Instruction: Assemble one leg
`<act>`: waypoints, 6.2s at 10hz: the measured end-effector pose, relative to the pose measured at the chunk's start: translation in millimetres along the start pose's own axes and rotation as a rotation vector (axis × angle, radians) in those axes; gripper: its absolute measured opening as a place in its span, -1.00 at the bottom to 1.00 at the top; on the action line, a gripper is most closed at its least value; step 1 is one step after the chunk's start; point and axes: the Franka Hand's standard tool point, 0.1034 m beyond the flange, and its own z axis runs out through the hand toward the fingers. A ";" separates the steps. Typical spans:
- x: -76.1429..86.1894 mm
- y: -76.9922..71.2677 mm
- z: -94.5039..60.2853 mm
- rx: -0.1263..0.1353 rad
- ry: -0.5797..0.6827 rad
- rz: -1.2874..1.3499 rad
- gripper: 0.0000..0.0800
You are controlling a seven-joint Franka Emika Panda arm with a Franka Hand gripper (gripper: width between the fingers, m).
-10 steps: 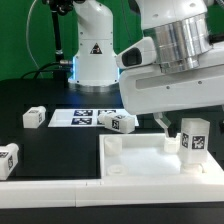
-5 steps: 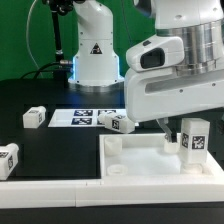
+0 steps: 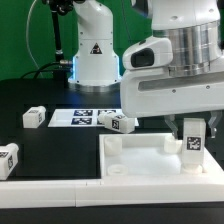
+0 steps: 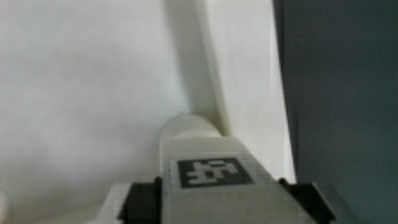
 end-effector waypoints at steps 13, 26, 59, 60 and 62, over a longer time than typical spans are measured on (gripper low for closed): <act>-14.6 -20.7 2.4 0.002 -0.066 0.775 0.51; -16.5 -9.4 -0.3 -0.047 -0.024 -0.346 0.62; 4.2 -5.9 2.0 -0.065 -0.049 -0.218 0.62; 2.5 -9.0 2.5 -0.066 -0.049 -0.241 0.62; 3.6 -6.8 2.5 -0.069 -0.047 -0.190 0.32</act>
Offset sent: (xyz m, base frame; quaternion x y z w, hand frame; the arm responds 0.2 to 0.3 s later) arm 0.0024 0.0122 0.0073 -0.0694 -0.0279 0.2784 0.9576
